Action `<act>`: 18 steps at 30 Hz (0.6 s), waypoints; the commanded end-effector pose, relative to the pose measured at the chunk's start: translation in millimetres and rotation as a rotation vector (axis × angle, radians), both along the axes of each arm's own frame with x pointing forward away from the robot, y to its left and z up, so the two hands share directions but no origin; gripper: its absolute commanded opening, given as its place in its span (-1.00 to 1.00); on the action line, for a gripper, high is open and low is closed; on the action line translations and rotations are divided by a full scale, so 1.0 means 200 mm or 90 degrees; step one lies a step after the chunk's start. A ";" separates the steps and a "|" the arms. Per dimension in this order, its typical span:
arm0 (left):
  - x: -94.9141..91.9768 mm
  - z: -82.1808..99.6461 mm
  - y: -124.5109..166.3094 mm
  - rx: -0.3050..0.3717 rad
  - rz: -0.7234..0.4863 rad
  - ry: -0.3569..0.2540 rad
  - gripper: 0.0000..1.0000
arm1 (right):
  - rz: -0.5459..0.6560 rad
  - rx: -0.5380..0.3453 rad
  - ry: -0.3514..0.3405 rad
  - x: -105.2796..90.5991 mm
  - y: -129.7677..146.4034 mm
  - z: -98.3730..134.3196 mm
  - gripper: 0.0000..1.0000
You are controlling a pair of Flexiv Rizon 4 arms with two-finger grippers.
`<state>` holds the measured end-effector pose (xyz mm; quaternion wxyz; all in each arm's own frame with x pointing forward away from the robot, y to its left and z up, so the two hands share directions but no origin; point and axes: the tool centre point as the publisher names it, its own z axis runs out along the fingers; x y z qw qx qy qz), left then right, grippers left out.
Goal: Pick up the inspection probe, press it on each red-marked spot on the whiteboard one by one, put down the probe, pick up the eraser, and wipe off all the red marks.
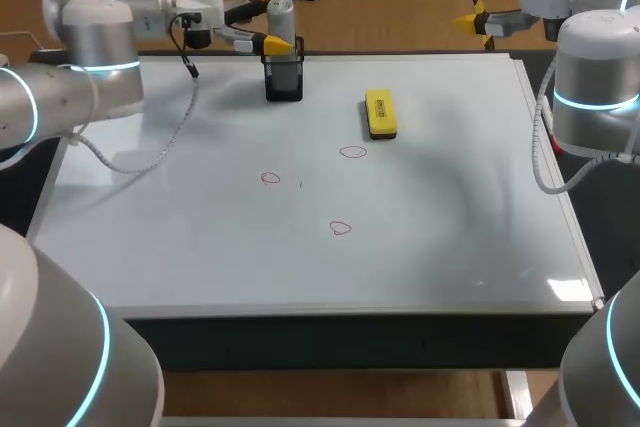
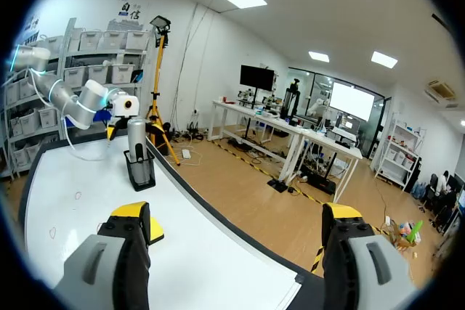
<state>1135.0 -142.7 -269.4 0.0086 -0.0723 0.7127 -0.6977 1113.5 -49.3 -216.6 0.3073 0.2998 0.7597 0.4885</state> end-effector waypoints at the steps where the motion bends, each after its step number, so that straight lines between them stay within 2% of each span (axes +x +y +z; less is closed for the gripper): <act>1: 0.02 -0.02 -0.01 -0.001 -0.002 0.004 1.00 | 0.000 0.000 0.001 0.00 0.00 0.00 1.00; 18: 0.04 -0.05 -0.05 -0.004 0.012 0.014 1.00 | 0.000 0.000 0.001 0.00 0.00 0.00 1.00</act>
